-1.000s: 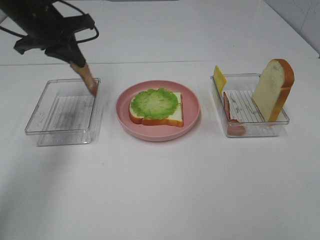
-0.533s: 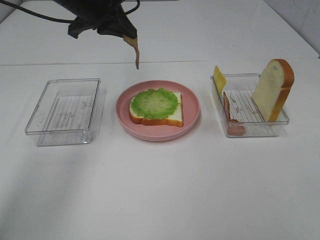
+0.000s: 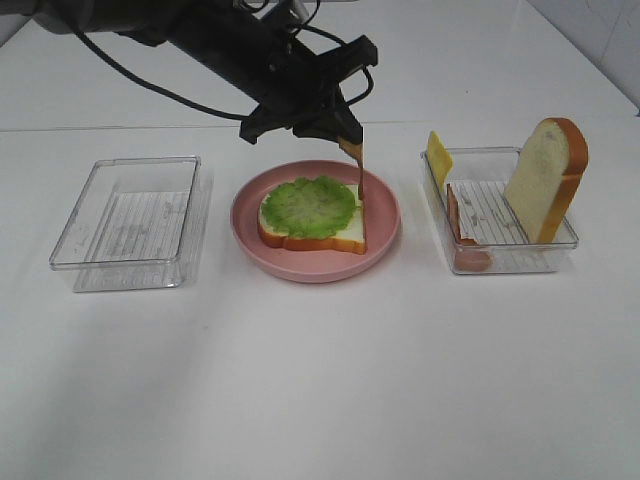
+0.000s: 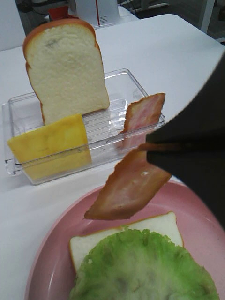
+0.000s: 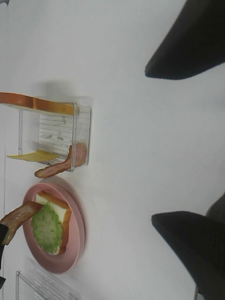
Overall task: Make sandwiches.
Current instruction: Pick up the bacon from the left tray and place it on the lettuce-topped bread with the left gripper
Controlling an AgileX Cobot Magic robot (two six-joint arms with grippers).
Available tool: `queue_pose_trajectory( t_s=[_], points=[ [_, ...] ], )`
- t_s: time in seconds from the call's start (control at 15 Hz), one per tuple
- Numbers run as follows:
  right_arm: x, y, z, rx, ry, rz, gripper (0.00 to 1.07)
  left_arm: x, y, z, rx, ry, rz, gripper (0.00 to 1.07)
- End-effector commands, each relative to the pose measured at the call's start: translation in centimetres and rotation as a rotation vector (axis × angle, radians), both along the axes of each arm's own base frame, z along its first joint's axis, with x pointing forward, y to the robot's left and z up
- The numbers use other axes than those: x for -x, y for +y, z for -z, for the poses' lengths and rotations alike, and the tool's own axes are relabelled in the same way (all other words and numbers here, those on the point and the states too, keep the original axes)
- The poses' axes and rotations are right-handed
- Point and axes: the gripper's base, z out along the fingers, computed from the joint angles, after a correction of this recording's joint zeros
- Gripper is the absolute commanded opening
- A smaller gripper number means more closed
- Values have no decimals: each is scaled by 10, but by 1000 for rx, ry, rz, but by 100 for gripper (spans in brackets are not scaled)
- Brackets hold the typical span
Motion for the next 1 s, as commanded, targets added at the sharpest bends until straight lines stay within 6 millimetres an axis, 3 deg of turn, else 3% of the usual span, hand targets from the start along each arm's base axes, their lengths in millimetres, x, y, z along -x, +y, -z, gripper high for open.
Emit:
queue_pose_trajectory(
  t_s=[0.07,0.6,0.73,0.87,1.0],
  points=[
    [1,1,0,2,-20,0,74,-2,1,12,-35,13,22,0],
    [1,1,0,2,-20,0,74,-10,29,27,-238,41,-43,3],
    [1,1,0,2,-20,0,74,-8,31,28,-267,57,-29,24],
    [1,1,0,2,-20,0,74,-6,34,22,-303,45,-8,59],
    [1,1,0,2,-20,0,74,-4,38,7,-340,12,13,76]
  ],
)
